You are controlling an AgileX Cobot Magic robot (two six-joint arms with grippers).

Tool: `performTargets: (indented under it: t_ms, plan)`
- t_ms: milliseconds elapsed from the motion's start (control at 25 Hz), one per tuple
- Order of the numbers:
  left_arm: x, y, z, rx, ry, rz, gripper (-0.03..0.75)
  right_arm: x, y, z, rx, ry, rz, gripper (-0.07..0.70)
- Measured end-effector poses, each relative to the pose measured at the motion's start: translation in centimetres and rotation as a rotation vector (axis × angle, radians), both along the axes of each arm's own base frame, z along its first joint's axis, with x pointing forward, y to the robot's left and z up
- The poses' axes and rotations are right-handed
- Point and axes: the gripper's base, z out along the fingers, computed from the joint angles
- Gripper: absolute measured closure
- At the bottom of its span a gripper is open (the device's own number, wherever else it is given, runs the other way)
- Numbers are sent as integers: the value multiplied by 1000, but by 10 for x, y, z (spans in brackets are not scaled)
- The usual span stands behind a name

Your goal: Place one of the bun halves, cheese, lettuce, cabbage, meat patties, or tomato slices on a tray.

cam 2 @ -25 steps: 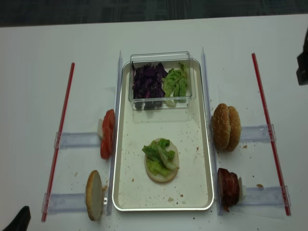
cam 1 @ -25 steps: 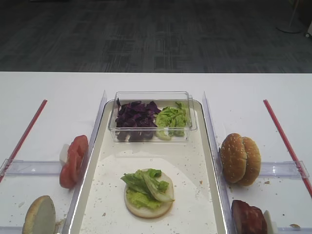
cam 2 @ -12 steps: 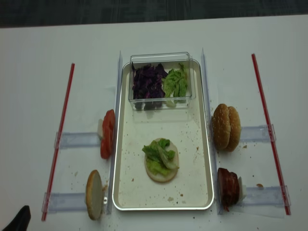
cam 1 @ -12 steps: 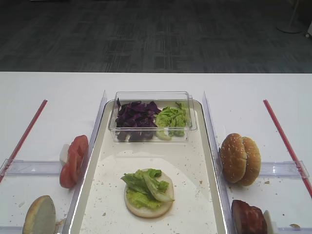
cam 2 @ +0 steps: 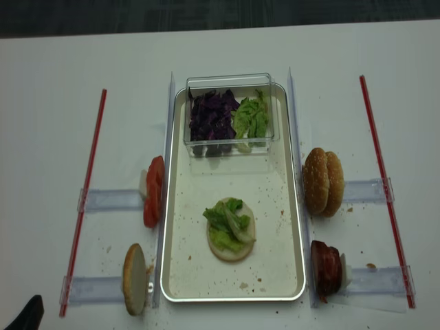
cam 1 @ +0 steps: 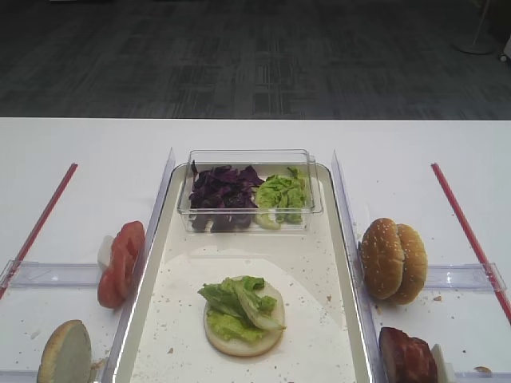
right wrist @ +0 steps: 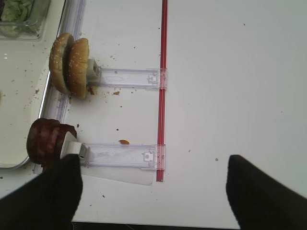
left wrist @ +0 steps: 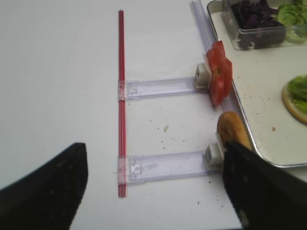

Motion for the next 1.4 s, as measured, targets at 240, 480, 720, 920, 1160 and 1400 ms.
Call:
performTargets:
  t_ms: [240,480,720,920,1160,1400]
  plan:
    - [0,0,0,0,0,0,181,-17,-1,-19,6,-112,-4,4]
    - [0,0,0,0,0,0,181,-28,-1,-26,11,-228,-5,4]
    - [0,0,0,0,0,0,181,-27,-1,-29,-4,-243,7,5]
    - [0,0,0,0,0,0,181,-22,-1,-40,-11,-222,9,6]
    - [0,0,0,0,0,0,181,-21,-1,-43,-17,-214,6,6]
    - [0,0,0,0,0,0,181,-20,-2,-45,-18,-200,5,6]
